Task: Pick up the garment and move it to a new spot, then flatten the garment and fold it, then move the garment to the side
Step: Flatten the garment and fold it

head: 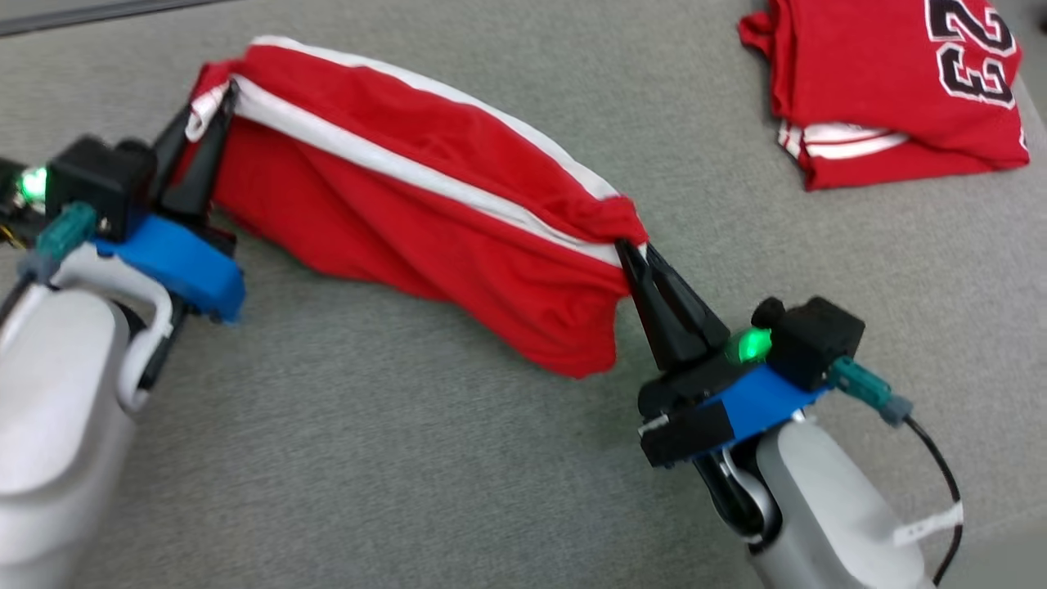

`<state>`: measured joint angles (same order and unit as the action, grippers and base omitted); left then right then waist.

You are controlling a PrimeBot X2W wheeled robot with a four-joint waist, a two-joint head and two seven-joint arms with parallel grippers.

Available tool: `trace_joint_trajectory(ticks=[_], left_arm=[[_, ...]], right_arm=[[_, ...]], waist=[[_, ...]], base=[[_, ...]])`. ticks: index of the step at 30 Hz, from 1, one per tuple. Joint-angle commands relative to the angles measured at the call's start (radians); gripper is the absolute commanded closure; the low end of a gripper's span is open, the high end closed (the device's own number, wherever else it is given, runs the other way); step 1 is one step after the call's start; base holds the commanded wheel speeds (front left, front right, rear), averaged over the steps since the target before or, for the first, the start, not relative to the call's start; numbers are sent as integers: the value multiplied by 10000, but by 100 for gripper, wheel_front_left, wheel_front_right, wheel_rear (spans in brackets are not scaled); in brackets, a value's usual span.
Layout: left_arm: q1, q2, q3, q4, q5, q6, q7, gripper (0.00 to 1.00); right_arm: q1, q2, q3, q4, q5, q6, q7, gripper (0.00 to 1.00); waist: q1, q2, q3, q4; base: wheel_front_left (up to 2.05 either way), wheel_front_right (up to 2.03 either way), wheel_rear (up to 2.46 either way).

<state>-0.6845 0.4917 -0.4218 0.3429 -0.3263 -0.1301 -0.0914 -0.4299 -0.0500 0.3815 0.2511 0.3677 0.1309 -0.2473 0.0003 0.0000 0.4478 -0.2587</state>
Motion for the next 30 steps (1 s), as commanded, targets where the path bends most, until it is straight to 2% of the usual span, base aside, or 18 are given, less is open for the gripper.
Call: trace_joint_trajectory(ticks=[1,12,13,14,15,16,22,30], left_arm=[[-422,161,-180,228,-61,-5,21,100],[-2257,395,-1154,2059,-578,6,77,100],[-2351,417,-1240,2251,-591,6,93,100],[-2452,394,-1274,2447,-634,6,69,100],[-2543,395,-1332,2604,-644,6,50,71],[-2646,381,-1410,2739,-623,4,-37,0],[-2731,227,-1343,3340,-870,4,-815,0],[-2129,287,-874,3254,-1299,205,-1522,0]], right_arm=[[-367,-20,69,173,185,-2,-80,100],[-1926,-14,552,1250,933,-2,-182,100],[-2037,-14,591,1274,989,-2,-186,74],[-2130,-23,561,1228,1034,-2,-188,21],[-2132,-23,567,1210,1083,-2,-187,0],[-2125,-21,522,1128,1090,-2,-188,0],[-1574,-18,-198,379,554,0,-183,0],[176,-16,-1774,-1466,-186,0,-183,0]], waist=[[-3,0,130,-111],[-3,0,809,-622],[-3,0,834,-641],[-3,0,854,-651],[-3,0,866,-654],[-3,0,871,-653],[-3,0,687,-529],[-3,0,451,-310]], base=[[0,0,0],[0,0,0],[0,0,0],[0,0,0],[0,0,0],[0,0,0],[0,0,0],[0,0,0]])
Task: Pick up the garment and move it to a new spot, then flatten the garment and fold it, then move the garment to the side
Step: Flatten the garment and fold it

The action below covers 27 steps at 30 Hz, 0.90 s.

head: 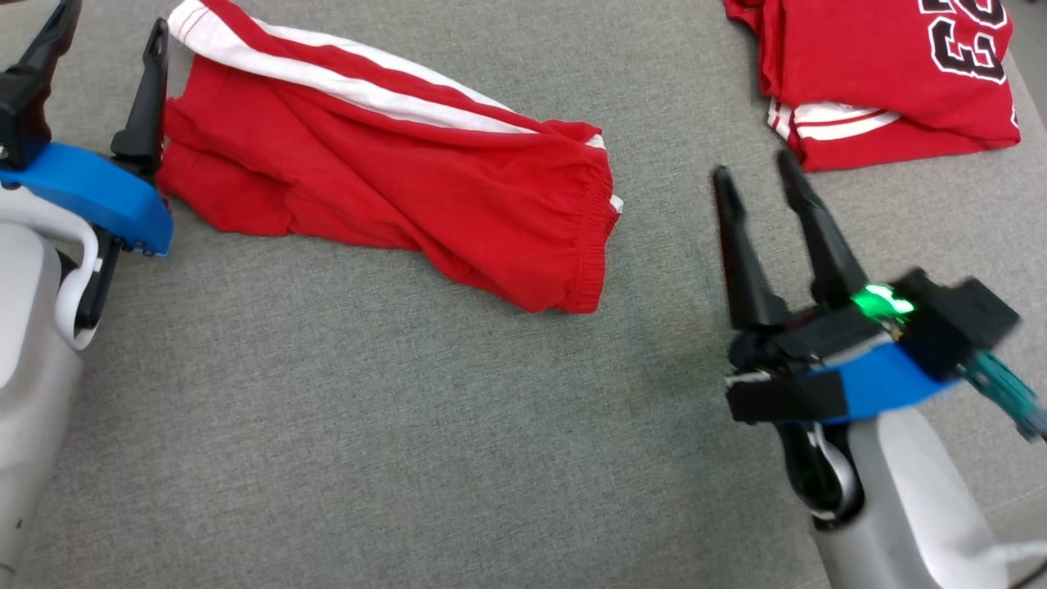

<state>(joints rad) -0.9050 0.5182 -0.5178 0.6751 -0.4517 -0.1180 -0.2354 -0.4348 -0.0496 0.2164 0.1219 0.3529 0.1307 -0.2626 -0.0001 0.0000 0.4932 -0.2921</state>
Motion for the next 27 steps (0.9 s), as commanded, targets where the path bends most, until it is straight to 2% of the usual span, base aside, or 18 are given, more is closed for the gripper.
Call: trace_joint_trajectory(ticks=[1,5,10,23,26,27], left_arm=[[182,43,110,-112,-72,82,-107,0],[481,73,116,-156,-201,83,-94,0],[586,-112,67,22,-411,94,152,0],[1181,-408,-618,1343,-807,-36,1885,0],[1299,-556,-934,1315,-815,-83,2221,0],[1339,-615,-1031,1256,-853,-98,2332,3]], right_arm=[[471,-20,-290,-381,-100,2,-30,0],[1207,-16,-642,-958,-37,2,-30,0],[1330,-18,-542,-1065,5,2,-31,0],[1375,-18,-581,-902,54,2,-31,0],[1388,-16,-588,-888,9,2,-31,0],[1389,-18,-583,-900,-5,2,-31,0]], waist=[[1,0,-5,41],[1,0,38,31],[1,0,105,-94],[1,0,-27,-156],[1,0,-110,-106],[1,0,-141,-84]], base=[[0,0,0],[0,0,0],[0,0,0],[0,0,0],[0,0,0],[0,0,0]])
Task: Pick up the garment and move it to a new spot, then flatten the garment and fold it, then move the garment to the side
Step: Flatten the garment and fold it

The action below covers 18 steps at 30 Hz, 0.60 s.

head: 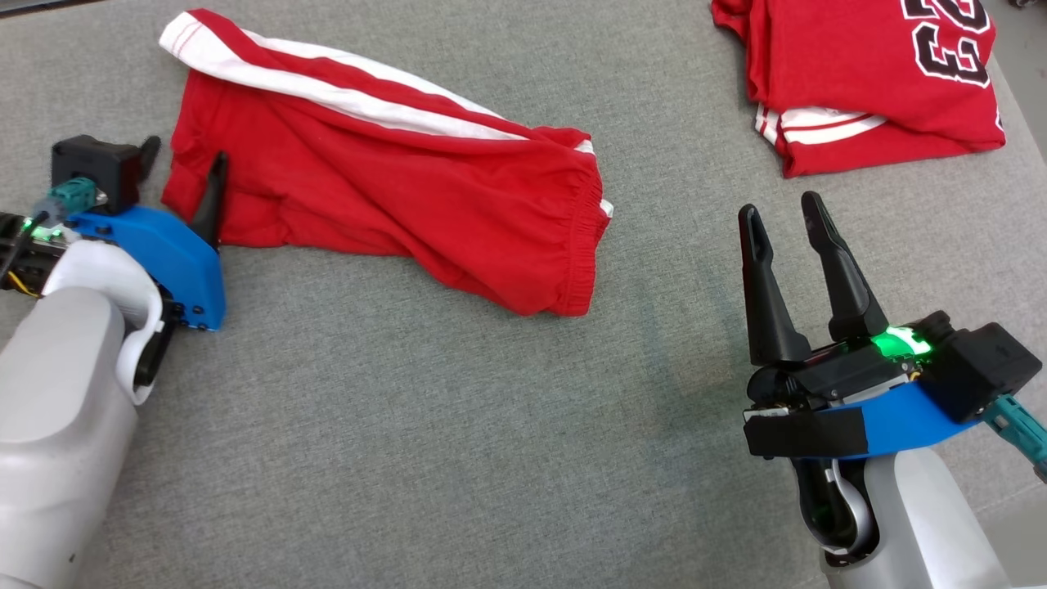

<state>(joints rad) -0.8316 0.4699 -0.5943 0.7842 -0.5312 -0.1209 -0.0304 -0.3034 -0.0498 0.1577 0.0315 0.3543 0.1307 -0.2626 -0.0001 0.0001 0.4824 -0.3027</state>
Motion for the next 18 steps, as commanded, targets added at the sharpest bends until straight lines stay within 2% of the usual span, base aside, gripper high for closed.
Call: trace_joint_trajectory(ticks=[1,2,3,4,11,18], left_arm=[[633,-204,-357,115,-100,-86,399,31],[644,-244,-406,73,-162,-97,514,53],[653,-246,-463,53,-192,-106,648,92],[657,-244,-536,39,-193,-111,739,100],[451,-374,-499,-421,-255,-92,-86,100],[1229,-849,-129,-1113,-686,283,-1318,100]], right_arm=[[90,-16,-14,-9,-42,2,-31,0],[106,-16,-29,-14,-53,2,-31,0],[115,-16,-24,-15,-72,2,-31,0],[116,-14,6,-10,-101,2,-31,0],[216,-15,69,19,-201,2,-31,0],[612,-15,-375,236,-338,2,-31,0]], waist=[[1,-1,-62,54],[1,-1,-82,82],[1,-1,-104,109],[1,-1,-128,132],[1,-1,-463,274],[1,-1,-1204,815]], base=[[0,0,0],[0,0,0],[0,0,0],[0,0,0],[0,0,0],[0,0,0]])
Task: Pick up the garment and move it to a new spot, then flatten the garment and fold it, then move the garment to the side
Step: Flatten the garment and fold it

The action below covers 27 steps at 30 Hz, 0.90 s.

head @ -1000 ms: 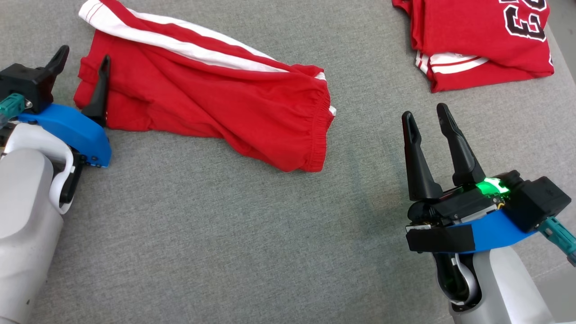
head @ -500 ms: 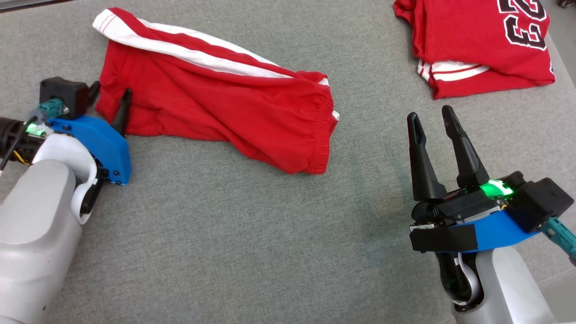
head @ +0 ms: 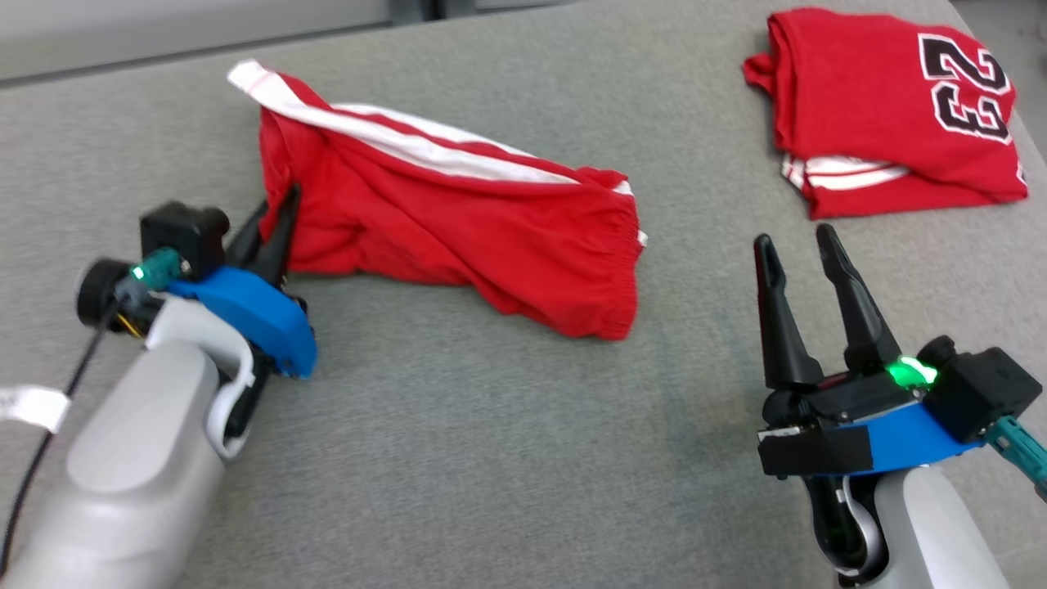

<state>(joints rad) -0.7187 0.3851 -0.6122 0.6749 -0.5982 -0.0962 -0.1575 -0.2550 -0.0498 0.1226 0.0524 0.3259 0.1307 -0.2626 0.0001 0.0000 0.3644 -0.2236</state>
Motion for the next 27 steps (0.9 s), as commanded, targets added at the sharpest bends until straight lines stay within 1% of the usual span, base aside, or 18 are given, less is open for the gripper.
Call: trace_joint_trajectory(ticks=[1,7,11,14,19,20,21,22,27], left_arm=[[277,-42,64,-164,-72,108,-170,100],[1545,-223,159,-1217,-344,551,-560,100],[2439,-215,200,-1931,-534,882,-641,100],[3103,-223,118,-2286,-679,1069,-562,100],[3767,-299,100,-2441,-903,1215,-569,100],[3866,-325,93,-2450,-896,1254,-595,85],[3919,-318,119,-2438,-881,1318,-642,5],[3965,-308,128,-2421,-825,1362,-692,0],[3942,-365,570,-2711,-550,1610,-1015,0]], right_arm=[[192,-15,-125,65,-105,2,-31,0],[521,-20,-715,220,-373,2,-33,0],[658,-18,-973,295,-542,2,-32,0],[719,-17,-1018,346,-574,2,-32,0],[785,-18,-947,430,-556,2,-32,0],[813,-18,-961,436,-547,2,-32,0],[827,-18,-964,458,-542,2,-32,0],[838,-18,-974,489,-544,2,-32,0],[785,-18,-1052,547,-670,2,-32,0]], waist=[[-1,0,-130,137],[-1,0,-671,921],[-1,0,-900,1314],[-1,0,-984,1478],[-1,0,-1075,1550],[-1,0,-1094,1569],[-1,0,-1119,1580],[-1,0,-1164,1592],[-1,0,-1369,1703]], base=[[0,0,0],[0,0,0],[0,0,0],[0,0,0],[0,0,0],[0,0,0],[0,0,0],[0,0,0],[0,0,0]])
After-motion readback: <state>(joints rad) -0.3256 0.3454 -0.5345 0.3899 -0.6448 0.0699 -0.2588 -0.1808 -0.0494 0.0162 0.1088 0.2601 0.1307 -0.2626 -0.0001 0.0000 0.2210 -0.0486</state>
